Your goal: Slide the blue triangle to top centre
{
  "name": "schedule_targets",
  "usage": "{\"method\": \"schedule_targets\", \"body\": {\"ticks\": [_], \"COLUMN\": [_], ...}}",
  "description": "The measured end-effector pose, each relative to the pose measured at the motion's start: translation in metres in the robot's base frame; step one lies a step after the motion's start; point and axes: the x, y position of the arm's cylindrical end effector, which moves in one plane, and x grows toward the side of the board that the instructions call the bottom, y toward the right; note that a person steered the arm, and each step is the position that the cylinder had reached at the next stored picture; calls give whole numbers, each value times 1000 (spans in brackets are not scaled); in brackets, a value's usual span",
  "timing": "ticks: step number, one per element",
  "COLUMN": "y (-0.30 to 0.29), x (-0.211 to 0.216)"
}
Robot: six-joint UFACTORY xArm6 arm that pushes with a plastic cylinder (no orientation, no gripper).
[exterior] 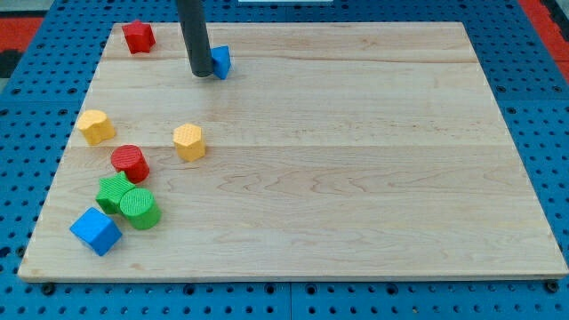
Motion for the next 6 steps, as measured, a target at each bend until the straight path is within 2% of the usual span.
{"method": "schedule_targets", "body": {"ticks": [1, 2, 3, 4, 5, 6], "y": [17, 80, 117, 101, 49, 54], "x": [-8, -43, -63, -42, -57, -98]}}
